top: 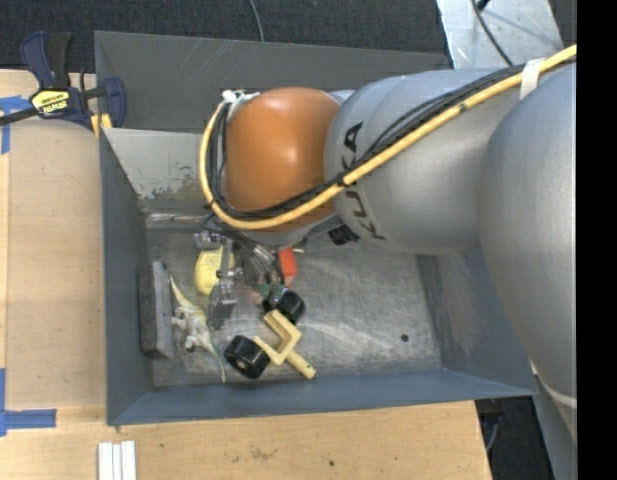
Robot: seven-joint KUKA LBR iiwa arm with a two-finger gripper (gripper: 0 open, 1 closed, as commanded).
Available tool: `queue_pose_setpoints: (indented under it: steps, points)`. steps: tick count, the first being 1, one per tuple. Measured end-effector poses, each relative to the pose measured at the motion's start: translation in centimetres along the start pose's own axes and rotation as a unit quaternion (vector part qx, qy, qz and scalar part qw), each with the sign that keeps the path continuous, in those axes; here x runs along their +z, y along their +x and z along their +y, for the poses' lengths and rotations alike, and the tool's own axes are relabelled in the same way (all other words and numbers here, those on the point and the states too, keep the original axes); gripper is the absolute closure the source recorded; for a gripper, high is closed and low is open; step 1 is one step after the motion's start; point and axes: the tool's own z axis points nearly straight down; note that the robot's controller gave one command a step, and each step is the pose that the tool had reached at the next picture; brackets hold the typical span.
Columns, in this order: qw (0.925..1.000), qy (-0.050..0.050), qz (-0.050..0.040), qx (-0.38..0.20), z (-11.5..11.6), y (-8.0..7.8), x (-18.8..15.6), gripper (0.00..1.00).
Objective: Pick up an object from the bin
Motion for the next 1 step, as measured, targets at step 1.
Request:
queue_pose_setpoints:
  steps: [1]
  points:
    - [0.9999,0.004,0.0041,0.012,-2.22,-0.88,1.04,0.0]
